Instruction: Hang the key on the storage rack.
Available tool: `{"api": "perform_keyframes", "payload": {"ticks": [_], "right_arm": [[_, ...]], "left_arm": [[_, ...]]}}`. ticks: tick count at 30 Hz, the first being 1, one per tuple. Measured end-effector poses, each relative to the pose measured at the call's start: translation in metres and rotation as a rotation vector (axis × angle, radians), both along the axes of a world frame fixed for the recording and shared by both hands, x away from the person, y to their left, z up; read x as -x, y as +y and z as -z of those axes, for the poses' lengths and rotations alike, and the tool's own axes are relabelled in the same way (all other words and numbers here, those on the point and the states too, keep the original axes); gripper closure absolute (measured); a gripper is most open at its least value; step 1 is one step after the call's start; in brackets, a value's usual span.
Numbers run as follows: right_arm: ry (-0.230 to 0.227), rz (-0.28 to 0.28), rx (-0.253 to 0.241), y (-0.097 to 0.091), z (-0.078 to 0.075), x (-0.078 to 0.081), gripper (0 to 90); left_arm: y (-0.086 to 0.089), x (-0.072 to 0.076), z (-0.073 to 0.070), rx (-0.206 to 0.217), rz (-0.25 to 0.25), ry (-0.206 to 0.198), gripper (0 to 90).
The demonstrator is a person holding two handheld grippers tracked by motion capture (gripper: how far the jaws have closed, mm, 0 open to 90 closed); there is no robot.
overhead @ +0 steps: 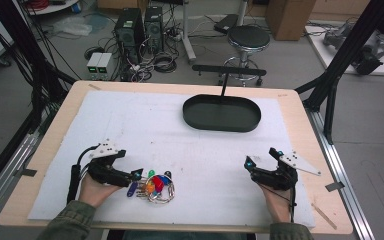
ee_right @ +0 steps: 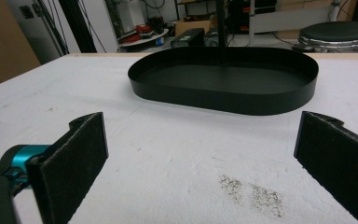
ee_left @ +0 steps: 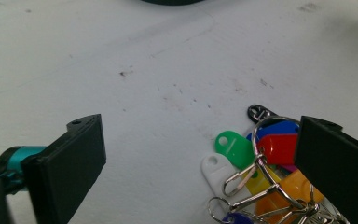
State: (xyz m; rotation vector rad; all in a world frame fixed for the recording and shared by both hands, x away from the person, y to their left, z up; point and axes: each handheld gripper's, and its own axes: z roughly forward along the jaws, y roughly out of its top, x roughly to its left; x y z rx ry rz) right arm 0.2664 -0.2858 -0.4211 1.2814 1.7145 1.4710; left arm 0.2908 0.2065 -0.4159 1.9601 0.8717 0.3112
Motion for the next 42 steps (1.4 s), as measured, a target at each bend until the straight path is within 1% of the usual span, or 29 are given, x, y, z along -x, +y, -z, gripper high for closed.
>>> {"api": "perform_keyframes", "payload": {"ticks": [1, 2, 4, 7, 8, 12, 13, 14, 16, 18, 19, 20, 23, 24, 27, 28, 29, 30, 31, 32, 33, 34, 35, 36, 38, 39, 40, 41, 42], "right_arm": [[0.000, 0.000, 0.000, 0.000, 0.000, 0.000, 1.7], [-0.003, -0.001, 0.004, 0.000, 0.000, 0.000, 1.7], [-0.001, -0.001, 0.003, 0.000, 0.000, 0.000, 1.7], [0.001, -0.002, 0.003, 0.000, 0.000, 0.000, 1.7], [0.000, -0.001, 0.005, 0.000, 0.000, 0.000, 1.7], [0.001, -0.002, 0.004, 0.000, 0.000, 0.000, 1.7], [0.002, -0.003, 0.005, 0.000, 0.000, 0.000, 1.7], [0.002, -0.003, 0.005, 0.000, 0.000, 0.000, 1.7], [0.000, -0.005, 0.006, 0.000, 0.000, 0.000, 1.7], [-0.001, -0.007, 0.007, 0.000, 0.000, 0.000, 1.7], [-0.001, -0.007, 0.007, 0.000, 0.000, 0.000, 1.7], [-0.001, -0.006, 0.008, 0.000, 0.000, 0.000, 1.7], [0.000, -0.007, 0.008, 0.000, 0.000, 0.000, 1.7], [0.000, -0.007, 0.008, 0.000, 0.000, 0.000, 1.7], [-0.001, -0.007, 0.009, 0.000, 0.000, -0.001, 1.7], [-0.001, -0.008, 0.011, 0.000, 0.000, -0.001, 1.8], [-0.001, -0.008, 0.011, 0.000, 0.000, -0.001, 1.8], [0.000, -0.007, 0.010, 0.000, 0.000, -0.001, 1.8], [0.000, -0.005, 0.012, 0.000, 0.000, 0.000, 1.8], [0.005, -0.004, 0.012, 0.000, 0.000, 0.000, 1.8], [0.004, -0.004, 0.014, 0.000, 0.001, -0.001, 1.8], [0.005, -0.002, 0.015, 0.000, 0.001, -0.001, 1.8], [0.003, 0.002, 0.011, 0.000, 0.000, 0.000, 1.8], [0.003, 0.001, 0.011, 0.000, 0.000, 0.000, 1.8], [-0.001, 0.001, 0.012, 0.000, 0.000, 0.000, 1.8], [-0.001, 0.002, 0.011, 0.000, 0.000, 0.000, 1.8], [-0.001, 0.002, 0.011, 0.000, 0.000, 0.000, 1.8], [0.001, 0.003, 0.009, 0.000, 0.000, 0.000, 1.8], [0.000, 0.002, 0.010, 0.000, 0.000, 0.000, 1.8]], "left_arm": [[-0.002, 0.000, 0.001, -0.016, 0.015, 0.002, 4.3], [-0.006, 0.000, 0.002, -0.033, 0.037, 0.007, 6.9], [-0.008, 0.000, 0.002, -0.037, 0.043, 0.012, 6.9], [-0.014, 0.000, 0.005, -0.060, 0.069, 0.028, 6.9], [-0.017, 0.000, 0.006, -0.066, 0.083, 0.042, 6.9], [-0.023, 0.000, 0.007, -0.083, 0.106, 0.059, 6.9], [-0.026, 0.000, 0.008, -0.092, 0.124, 0.078, 6.9], [-0.026, 0.000, 0.008, -0.092, 0.124, 0.078, 7.5], [-0.031, -0.001, 0.010, -0.098, 0.144, 0.103, 9.2], [-0.032, -0.002, 0.012, -0.113, 0.154, 0.117, 9.7], [-0.032, -0.002, 0.012, -0.113, 0.154, 0.117, 10.4], [-0.034, -0.002, 0.013, -0.126, 0.154, 0.131, 11.1], [-0.035, -0.003, 0.014, -0.138, 0.157, 0.137, 14.2], [-0.036, -0.003, 0.015, -0.134, 0.162, 0.141, 17.4], [-0.037, -0.003, 0.015, -0.129, 0.168, 0.147, 22.1], [-0.039, -0.004, 0.016, -0.132, 0.157, 0.171, 22.6], [-0.039, -0.004, 0.016, -0.132, 0.157, 0.171, 25.4], [-0.040, -0.004, 0.017, -0.130, 0.155, 0.185, 25.4], [-0.041, -0.004, 0.017, -0.135, 0.160, 0.194, 30.8], [-0.043, -0.003, 0.018, -0.146, 0.153, 0.190, 38.7], [-0.044, -0.003, 0.017, -0.156, 0.146, 0.185, 41.9], [-0.045, -0.002, 0.016, -0.160, 0.153, 0.187, 49.4], [-0.046, -0.002, 0.017, -0.161, 0.155, 0.185, 65.0], [-0.046, -0.003, 0.016, -0.162, 0.159, 0.187, 68.9], [-0.045, -0.004, 0.016, -0.145, 0.174, 0.188, 72.4], [-0.045, -0.004, 0.016, -0.145, 0.174, 0.188, 79.8], [-0.045, -0.003, 0.014, -0.138, 0.174, 0.173, 79.8], [-0.045, -0.002, 0.013, -0.134, 0.178, 0.160, 82.4], [-0.047, 0.000, 0.012, -0.150, 0.188, 0.140, 82.6]]}}
